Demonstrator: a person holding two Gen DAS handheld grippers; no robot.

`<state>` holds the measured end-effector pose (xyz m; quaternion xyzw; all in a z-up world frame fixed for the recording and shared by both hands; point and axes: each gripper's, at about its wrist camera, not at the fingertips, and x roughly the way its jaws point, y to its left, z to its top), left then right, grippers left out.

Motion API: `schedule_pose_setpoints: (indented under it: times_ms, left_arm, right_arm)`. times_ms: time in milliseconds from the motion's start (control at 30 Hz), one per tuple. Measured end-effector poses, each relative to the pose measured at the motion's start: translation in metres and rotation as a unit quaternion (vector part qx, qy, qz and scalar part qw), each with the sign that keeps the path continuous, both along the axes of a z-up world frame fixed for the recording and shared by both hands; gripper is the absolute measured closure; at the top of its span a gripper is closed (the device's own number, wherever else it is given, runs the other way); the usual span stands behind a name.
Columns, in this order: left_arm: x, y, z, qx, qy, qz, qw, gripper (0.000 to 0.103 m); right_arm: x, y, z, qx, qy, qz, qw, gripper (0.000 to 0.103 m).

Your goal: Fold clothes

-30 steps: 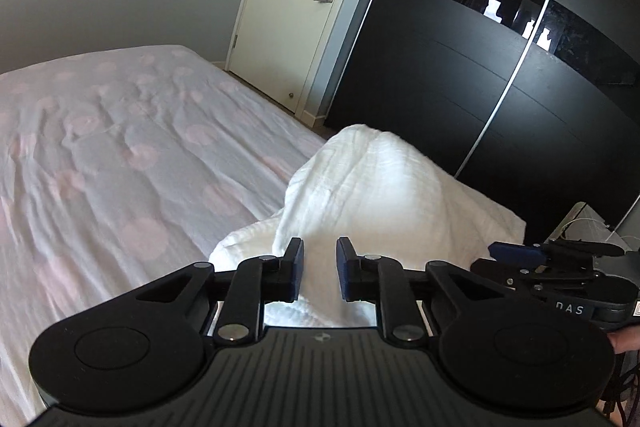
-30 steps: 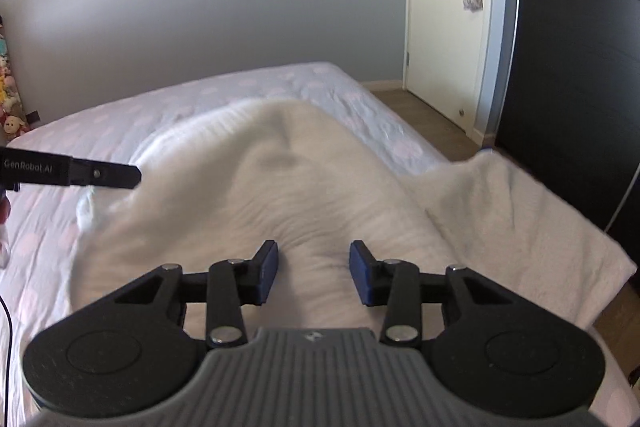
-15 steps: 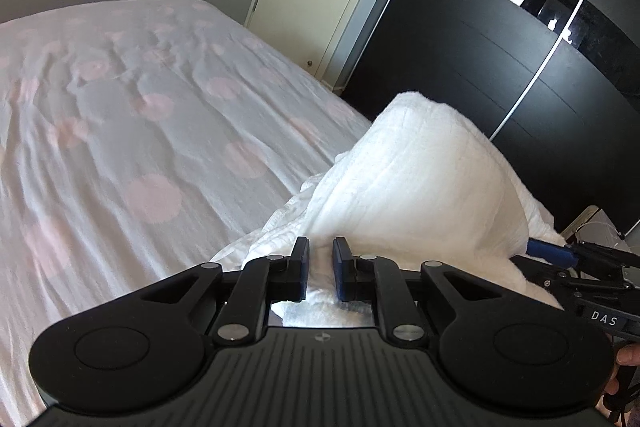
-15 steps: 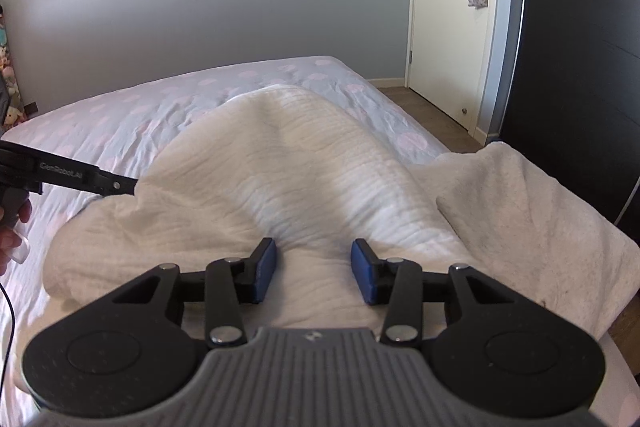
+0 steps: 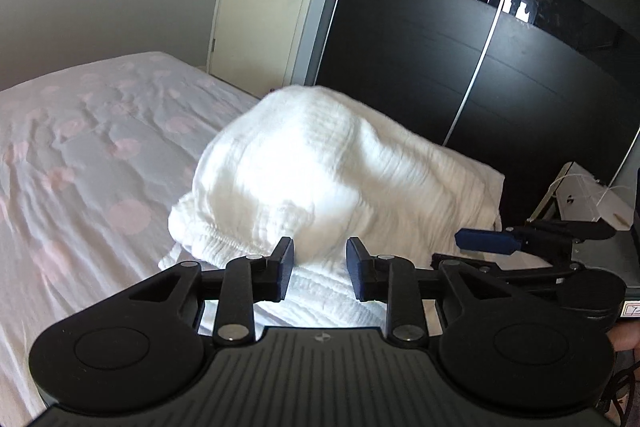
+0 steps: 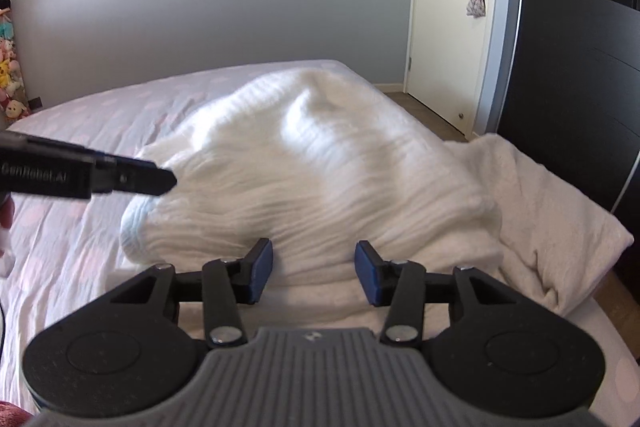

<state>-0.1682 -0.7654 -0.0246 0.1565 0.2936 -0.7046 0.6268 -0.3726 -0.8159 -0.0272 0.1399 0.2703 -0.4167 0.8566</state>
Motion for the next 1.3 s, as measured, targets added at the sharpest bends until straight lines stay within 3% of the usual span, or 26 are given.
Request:
schedule_pose_setpoints:
  times_ms: [167, 267, 300, 367, 633, 900, 967, 1300]
  left_arm:
    - [-0.006, 0.006, 0.004, 0.007, -0.008, 0.017, 0.9998, 0.076]
    - [-0.006, 0.02, 0.016, -0.01, -0.002, 0.035, 0.9993, 0.069]
    - [-0.008, 0.027, 0.019, -0.017, -0.002, 0.041, 0.999, 0.062]
    - [-0.014, 0.044, 0.024, -0.032, -0.006, 0.053, 0.9981, 0.059]
    - [-0.033, 0.113, 0.03, -0.067, -0.061, 0.079, 0.9928, 0.045]
    - [-0.028, 0.168, 0.027, -0.091, -0.11, 0.104, 0.9842, 0.032]
    - [-0.025, 0.18, 0.029, -0.101, -0.109, 0.11, 0.9828, 0.031]
    - [-0.032, 0.205, 0.04, -0.099, -0.131, 0.132, 0.9775, 0.03]
  right_arm:
    - [-0.012, 0.002, -0.001, 0.027, -0.019, -0.02, 0.999, 0.053]
    - [-0.022, 0.014, 0.015, 0.014, -0.04, -0.03, 0.999, 0.05]
    - [-0.025, 0.02, 0.021, 0.011, -0.048, -0.033, 0.998, 0.046]
    - [-0.031, 0.035, 0.03, 0.009, -0.067, -0.041, 0.997, 0.035]
    - [-0.026, 0.096, 0.046, -0.009, -0.092, -0.06, 0.994, 0.026]
    - [-0.017, 0.146, 0.048, -0.016, -0.102, -0.081, 0.991, 0.022]
    - [-0.015, 0.156, 0.046, -0.016, -0.099, -0.086, 0.991, 0.016]
    - [-0.01, 0.189, 0.05, -0.011, -0.104, -0.079, 0.991, 0.016]
